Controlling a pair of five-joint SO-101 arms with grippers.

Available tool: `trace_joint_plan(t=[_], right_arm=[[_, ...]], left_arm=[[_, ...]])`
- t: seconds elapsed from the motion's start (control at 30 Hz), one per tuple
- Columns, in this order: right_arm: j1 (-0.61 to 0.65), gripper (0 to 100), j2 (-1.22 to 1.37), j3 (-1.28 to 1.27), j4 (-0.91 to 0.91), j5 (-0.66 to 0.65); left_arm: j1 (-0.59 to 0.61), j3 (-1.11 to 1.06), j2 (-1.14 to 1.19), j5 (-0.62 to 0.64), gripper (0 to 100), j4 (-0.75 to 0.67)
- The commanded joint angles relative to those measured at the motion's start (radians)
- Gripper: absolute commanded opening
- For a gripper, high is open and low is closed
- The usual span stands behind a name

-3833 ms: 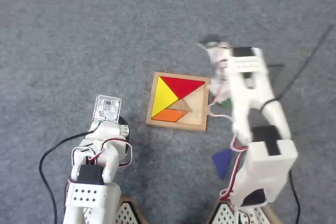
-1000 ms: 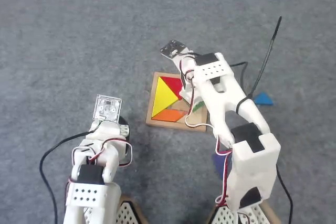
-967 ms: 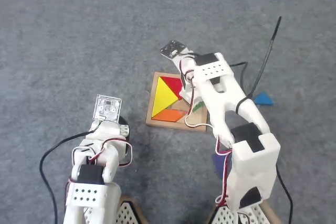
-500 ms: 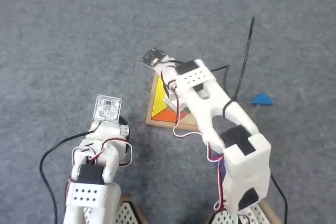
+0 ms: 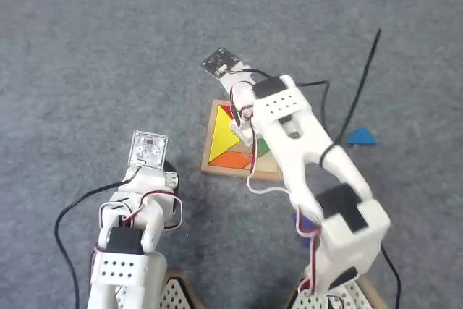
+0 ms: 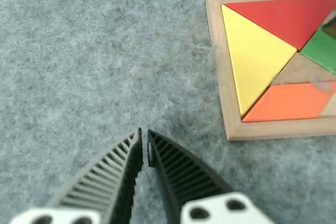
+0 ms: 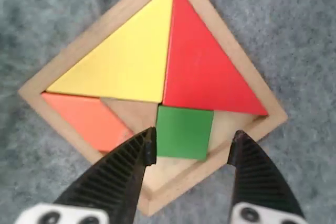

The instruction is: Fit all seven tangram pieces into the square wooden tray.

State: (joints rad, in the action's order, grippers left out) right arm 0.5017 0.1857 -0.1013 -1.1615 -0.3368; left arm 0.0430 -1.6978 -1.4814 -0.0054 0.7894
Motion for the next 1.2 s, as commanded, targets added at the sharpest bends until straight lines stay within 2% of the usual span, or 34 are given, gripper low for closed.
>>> trace_joint_plan(t=[0.0,0.13,0.27,0.37,0.53,0.7,0.9,1.07,1.17], right_arm=[[-0.05,23.4,-0.22,-0.064,-0.002,0.011],[-0.087,23.4,-0.352,-0.178,0.021,0.012],[-0.108,23.4,-0.352,-0.269,0.016,0.012],[-0.237,23.4,-0.348,-0.341,0.027,0.023],[-0.489,23.4,-0.348,-0.359,0.016,0.169],[-0.581,23.4,-0.346,-0.368,0.025,0.216],[-0.587,23.4,-0.242,-0.252,0.025,0.503],[-0.584,23.4,-0.028,-0.074,0.018,0.913],[-0.587,23.4,0.09,0.02,0.013,1.08]], left_arm=[[0.005,0.008,-0.014,0.008,2,0.008],[0.005,0.008,-0.014,0.008,2,0.008],[0.005,0.008,-0.014,0.008,2,0.008],[0.005,0.008,-0.014,0.008,2,0.008],[0.005,0.008,-0.014,0.008,2,0.008],[0.005,0.008,-0.014,0.008,2,0.008],[0.005,0.008,-0.014,0.008,2,0.008],[0.005,0.008,-0.014,0.008,2,0.008],[0.005,0.008,-0.014,0.008,2,0.008]])
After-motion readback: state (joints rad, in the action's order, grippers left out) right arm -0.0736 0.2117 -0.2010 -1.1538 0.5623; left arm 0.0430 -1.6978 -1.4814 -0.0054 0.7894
